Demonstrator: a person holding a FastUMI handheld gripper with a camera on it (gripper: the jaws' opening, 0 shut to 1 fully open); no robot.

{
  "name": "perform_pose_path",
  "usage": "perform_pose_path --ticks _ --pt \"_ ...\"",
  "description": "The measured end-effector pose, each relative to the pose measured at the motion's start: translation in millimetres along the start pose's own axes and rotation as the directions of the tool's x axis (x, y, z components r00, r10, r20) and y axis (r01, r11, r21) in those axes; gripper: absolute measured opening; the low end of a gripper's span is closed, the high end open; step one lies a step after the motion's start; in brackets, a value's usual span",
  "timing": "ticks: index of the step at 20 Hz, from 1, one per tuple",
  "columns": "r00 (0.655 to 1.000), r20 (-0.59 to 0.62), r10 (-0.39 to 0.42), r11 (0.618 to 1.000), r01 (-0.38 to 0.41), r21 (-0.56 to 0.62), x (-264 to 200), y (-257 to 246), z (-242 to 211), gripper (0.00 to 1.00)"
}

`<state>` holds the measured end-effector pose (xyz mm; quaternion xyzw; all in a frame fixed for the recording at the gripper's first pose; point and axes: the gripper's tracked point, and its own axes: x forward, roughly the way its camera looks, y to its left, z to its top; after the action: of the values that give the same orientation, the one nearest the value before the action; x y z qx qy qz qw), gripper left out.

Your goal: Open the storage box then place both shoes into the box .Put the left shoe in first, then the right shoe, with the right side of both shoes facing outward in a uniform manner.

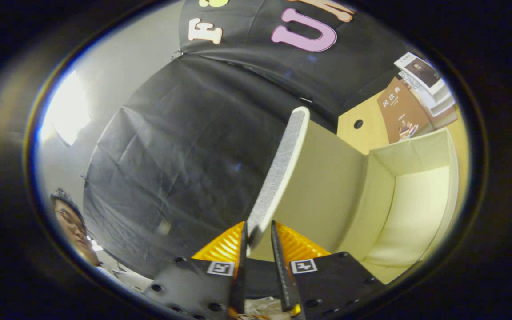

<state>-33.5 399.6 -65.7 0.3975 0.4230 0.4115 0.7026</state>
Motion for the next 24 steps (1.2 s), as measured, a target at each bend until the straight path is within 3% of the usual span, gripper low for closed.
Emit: perform_pose_path --ticks 1,7,17,24 --pt "1.000 0.011 0.004 1.000 -0.004 -0.006 0.9 1.5 3.5 0.45" --pt "0.995 0.080 -0.051 0.996 0.056 -0.067 -12.6 -15.6 22.3 0.97" --pt "0.938 0.265 -0.223 0.940 0.279 -0.195 -97.6 -75.7 67.5 0.99" --pt "0.846 0.380 -0.373 0.821 0.492 -0.290 -177.0 -134.5 86.6 1.00"
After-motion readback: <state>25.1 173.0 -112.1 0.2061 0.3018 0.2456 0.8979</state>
